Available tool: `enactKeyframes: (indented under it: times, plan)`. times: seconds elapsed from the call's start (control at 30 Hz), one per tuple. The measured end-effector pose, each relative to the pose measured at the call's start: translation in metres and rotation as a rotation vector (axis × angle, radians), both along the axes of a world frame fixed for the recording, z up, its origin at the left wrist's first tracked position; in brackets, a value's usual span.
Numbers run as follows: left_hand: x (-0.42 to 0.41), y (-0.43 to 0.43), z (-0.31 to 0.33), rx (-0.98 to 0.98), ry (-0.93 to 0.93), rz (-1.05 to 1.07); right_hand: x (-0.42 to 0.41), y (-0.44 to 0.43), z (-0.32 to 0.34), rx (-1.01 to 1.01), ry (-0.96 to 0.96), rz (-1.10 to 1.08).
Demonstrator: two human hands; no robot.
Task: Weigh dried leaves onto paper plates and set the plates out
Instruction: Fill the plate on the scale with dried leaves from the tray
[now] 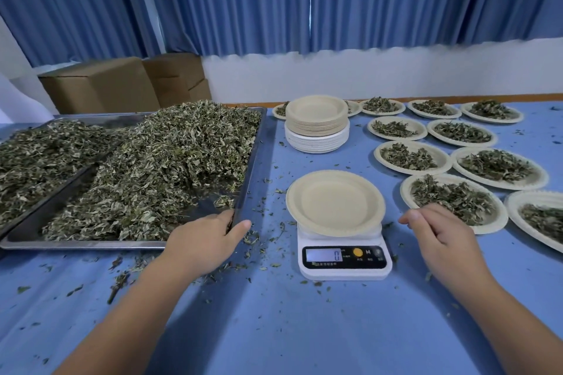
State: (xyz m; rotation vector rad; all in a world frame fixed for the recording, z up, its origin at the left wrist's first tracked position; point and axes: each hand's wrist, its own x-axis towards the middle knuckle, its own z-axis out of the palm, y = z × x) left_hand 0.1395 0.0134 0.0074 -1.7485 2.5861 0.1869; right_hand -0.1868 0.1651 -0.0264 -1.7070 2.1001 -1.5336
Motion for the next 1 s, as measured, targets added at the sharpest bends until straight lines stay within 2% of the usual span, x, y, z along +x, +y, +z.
enactKeyframes:
  times: [0.2,0.47,0.8,0.93,1.0]
  plan:
    - [-0.004,0.011,-0.008,-0.244,0.096,-0.004,0.001,-0.001,0.001,-0.002,-0.019,0.006]
    - [0.001,0.000,-0.001,-0.214,0.284,0.072,0.001,0.000,0.003,0.008,-0.032,0.001]
    - [0.006,-0.029,0.012,-0.052,0.493,0.149,0.001,0.000,0.003,0.014,-0.047,-0.004]
    - [-0.005,-0.033,0.041,-0.152,0.549,0.103,-0.001,-0.002,0.002,0.028,-0.067,-0.014]
    - [-0.022,-0.028,0.057,-0.207,0.634,0.033,-0.002,-0.003,0.002,0.034,-0.073,-0.024]
